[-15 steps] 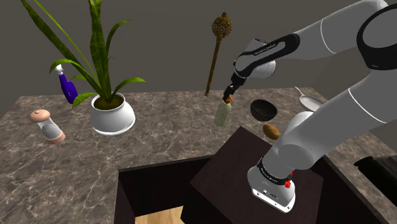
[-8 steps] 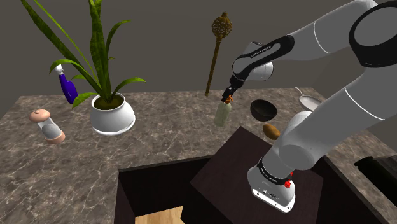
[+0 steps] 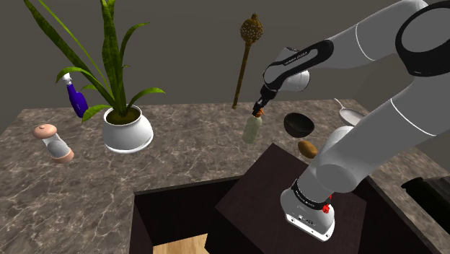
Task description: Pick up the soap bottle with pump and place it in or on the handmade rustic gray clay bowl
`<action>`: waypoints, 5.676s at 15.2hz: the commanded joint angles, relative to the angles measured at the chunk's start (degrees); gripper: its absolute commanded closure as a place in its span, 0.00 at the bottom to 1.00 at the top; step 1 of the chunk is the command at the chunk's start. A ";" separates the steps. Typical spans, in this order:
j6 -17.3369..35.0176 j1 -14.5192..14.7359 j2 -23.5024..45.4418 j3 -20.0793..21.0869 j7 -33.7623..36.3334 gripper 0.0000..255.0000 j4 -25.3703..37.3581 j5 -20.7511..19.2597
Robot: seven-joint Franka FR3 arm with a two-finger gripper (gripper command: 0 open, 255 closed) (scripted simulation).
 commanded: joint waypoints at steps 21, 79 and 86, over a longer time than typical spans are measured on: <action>-14.71 -3.51 -9.94 4.50 5.91 1.00 5.45 -5.71; -37.85 -4.90 3.78 -30.09 -34.63 1.00 39.01 0.35; -32.72 -4.22 6.09 -31.95 -36.98 1.00 34.86 2.56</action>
